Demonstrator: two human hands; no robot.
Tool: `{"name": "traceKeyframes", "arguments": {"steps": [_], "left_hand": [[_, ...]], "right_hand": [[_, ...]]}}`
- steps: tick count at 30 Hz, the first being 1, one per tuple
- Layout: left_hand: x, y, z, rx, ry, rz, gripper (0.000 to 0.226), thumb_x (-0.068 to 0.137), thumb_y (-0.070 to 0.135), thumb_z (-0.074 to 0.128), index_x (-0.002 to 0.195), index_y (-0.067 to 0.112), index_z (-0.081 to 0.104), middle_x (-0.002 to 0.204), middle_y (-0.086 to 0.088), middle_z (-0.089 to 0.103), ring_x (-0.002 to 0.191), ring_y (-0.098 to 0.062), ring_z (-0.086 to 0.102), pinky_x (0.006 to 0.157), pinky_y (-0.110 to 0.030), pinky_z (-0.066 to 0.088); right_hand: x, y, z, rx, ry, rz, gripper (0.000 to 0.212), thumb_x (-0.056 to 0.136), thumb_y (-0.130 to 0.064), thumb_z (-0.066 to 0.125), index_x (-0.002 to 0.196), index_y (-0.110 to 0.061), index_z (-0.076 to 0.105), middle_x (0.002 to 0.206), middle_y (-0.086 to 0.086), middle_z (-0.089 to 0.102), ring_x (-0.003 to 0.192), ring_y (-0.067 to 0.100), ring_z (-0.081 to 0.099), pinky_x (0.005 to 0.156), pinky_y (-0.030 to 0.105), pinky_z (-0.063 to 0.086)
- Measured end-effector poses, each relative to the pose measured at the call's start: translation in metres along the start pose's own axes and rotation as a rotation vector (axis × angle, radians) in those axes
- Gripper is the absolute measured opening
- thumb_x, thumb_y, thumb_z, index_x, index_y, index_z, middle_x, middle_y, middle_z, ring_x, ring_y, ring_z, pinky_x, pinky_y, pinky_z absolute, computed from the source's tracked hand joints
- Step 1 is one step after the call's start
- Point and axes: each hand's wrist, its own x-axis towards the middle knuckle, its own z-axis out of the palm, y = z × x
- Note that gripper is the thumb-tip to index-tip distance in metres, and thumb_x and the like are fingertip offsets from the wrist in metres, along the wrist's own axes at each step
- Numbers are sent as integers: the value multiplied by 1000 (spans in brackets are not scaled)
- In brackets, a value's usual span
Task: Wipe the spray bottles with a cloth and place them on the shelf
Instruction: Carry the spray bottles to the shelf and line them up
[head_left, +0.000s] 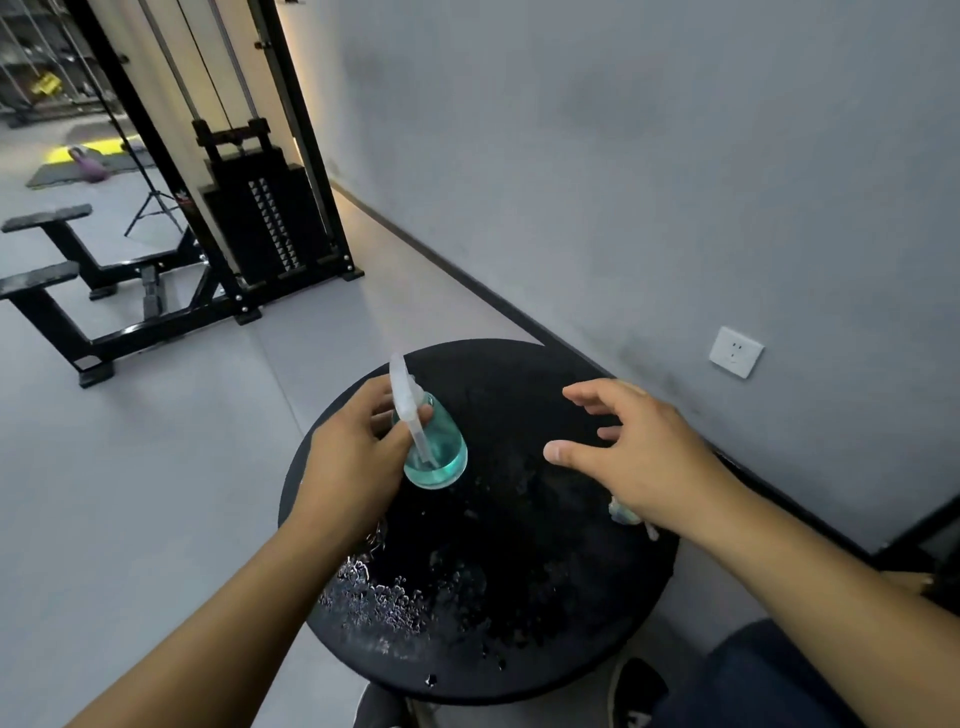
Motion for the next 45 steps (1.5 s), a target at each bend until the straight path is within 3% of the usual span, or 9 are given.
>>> {"name": "traceKeyframes", "arguments": {"steps": [4,6,9,13,22,29,34,43,45], "left_hand": [[-19,50,-5,-19,-42,78,20,100,36,71,119,42,68,109,12,77,99,-2,72,61,-5,47],[-28,74,-4,-28,-61,123,21,99,37,71,119,44,68,109,12,77,99,0,72,62,-5,47],[-43,109,3,-37,-110,180,22,98,38,72,118,45,66,107,15,77,94,5,72,63,-2,47],[-63,152,24,-48,-202,265,23,99,39,71,121,44,65,109,15,76,98,1,72,63,-4,50],[-114,231,98,-102,-364,400,21,100,38,69,119,44,63,112,16,74,100,2,71,63,-6,52],[-151,264,165,-131,-527,465,20,102,38,66,121,42,62,118,14,72,111,-4,69,79,-22,61],[-176,279,217,-156,-641,493,22,102,34,67,123,40,62,117,17,70,110,-1,65,69,-10,58],[-208,297,322,-130,-806,536,21,103,31,65,120,43,62,110,12,73,100,-8,72,72,-26,65],[-211,298,345,-117,-832,555,22,104,30,65,121,42,62,109,17,73,104,-2,69,75,-19,61]], "right_hand": [[-33,-5,-39,-6,62,11,64,76,-51,85,134,-45,58,133,-19,56,111,5,61,96,30,53],[-51,-8,-60,-22,99,5,64,76,-52,85,133,-45,57,132,-20,56,110,5,61,95,27,53],[-80,-10,-91,-38,149,10,61,79,-45,85,133,-39,59,120,-25,51,103,-3,55,82,9,42],[-118,-6,-129,-88,223,34,65,79,-47,85,136,-36,57,120,-24,47,109,1,52,97,22,44],[-208,32,-204,-132,388,167,73,77,-50,85,142,-39,52,133,-17,48,111,6,54,92,27,47],[-271,69,-254,-132,482,269,70,75,-47,87,137,-39,56,133,-16,50,120,12,57,96,31,52],[-306,100,-281,-154,544,344,70,76,-48,86,138,-41,54,136,-15,50,117,10,57,93,31,51],[-352,166,-312,-159,631,466,69,77,-45,85,139,-38,55,130,-16,46,114,10,54,90,28,46],[-359,178,-318,-161,651,488,69,77,-45,85,138,-38,55,128,-15,47,115,11,55,88,26,44]]}}
